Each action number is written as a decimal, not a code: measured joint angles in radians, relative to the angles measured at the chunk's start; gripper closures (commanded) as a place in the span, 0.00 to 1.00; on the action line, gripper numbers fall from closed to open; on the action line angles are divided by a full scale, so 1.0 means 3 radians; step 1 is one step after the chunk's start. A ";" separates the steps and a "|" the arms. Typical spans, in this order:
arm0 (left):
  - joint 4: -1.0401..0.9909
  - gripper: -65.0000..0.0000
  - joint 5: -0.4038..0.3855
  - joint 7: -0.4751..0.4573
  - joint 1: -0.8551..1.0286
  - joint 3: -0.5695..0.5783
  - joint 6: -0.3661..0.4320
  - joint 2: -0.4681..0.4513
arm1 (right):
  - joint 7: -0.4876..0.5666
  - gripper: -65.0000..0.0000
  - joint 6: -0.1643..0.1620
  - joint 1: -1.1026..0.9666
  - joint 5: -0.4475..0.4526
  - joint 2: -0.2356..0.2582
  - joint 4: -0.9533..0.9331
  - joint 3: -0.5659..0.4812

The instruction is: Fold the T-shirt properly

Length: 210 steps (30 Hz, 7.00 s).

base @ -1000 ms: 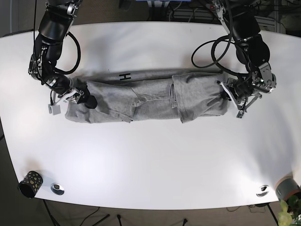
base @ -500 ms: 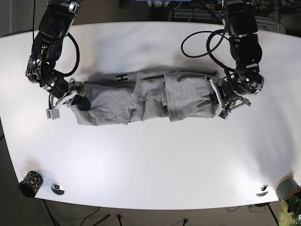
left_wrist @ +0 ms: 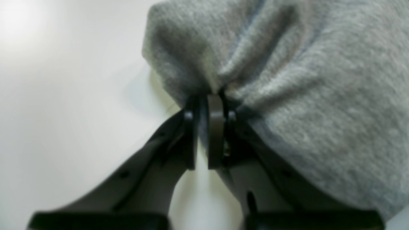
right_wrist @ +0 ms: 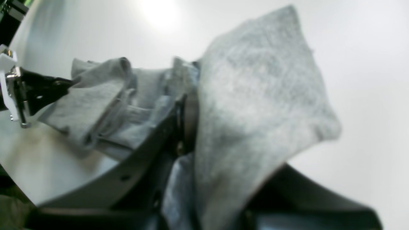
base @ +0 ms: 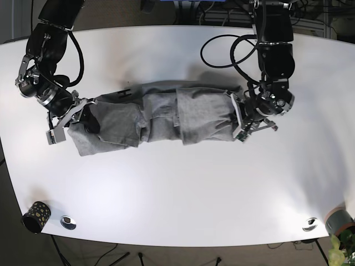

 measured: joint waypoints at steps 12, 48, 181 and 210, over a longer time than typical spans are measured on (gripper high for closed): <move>-0.0233 0.94 -0.0045 -0.0205 0.0011 0.0287 0.0003 0.0300 | -0.0004 0.99 0.0196 0.0019 0.0036 -0.0165 0.0230 -0.0586; 0.0762 0.66 -0.0078 0.0193 0.0736 -0.0285 0.0053 0.0247 | 0.0183 0.43 -0.0331 -0.0151 -0.0813 -0.0913 0.0189 -0.1469; 0.1507 0.65 0.0015 0.0306 0.1074 0.0261 -0.0050 0.0179 | 0.1136 0.90 -0.0134 0.0647 -0.1417 -0.0296 -0.1277 -0.1938; -0.1054 0.65 0.0027 -0.0622 -0.1237 0.0404 -0.0072 -0.0514 | 0.1348 0.91 0.0160 0.0193 -0.1727 -0.0392 -0.1010 -0.1934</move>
